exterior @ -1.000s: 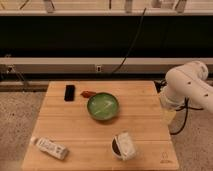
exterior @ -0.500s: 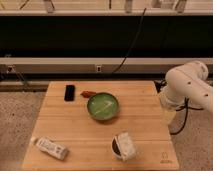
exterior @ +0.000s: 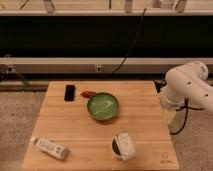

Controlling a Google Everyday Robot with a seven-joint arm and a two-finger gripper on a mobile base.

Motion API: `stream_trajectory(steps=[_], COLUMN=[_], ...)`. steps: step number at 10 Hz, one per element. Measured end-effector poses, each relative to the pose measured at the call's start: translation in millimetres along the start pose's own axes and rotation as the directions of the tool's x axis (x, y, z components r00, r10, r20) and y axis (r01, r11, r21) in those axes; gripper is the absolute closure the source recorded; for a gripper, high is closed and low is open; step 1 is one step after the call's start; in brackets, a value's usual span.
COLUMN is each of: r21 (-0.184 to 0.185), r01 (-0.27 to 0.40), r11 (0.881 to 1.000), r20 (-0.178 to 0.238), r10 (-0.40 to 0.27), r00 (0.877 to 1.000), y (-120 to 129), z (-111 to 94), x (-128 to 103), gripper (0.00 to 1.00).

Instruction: Drag the ceramic bowl in a circle

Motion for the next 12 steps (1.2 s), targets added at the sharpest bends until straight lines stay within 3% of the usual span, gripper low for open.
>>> stream_trajectory(steps=[4,8,12], r21=[0.005,0.036,0.049], r01=[0.013,0.146,0.239], r11=[1.000,0.989,0.970], r20=[-0.007,-0.036,-0.043], r10=[-0.013,-0.145,-0.238], r00=[1.000,0.989,0.970], y=[-1.5,-20.3,-28.0], z=[1.3,9.4,21.4], x=[-3.3,-59.4,-88.1], gripper=[0.20,0.20,0.20])
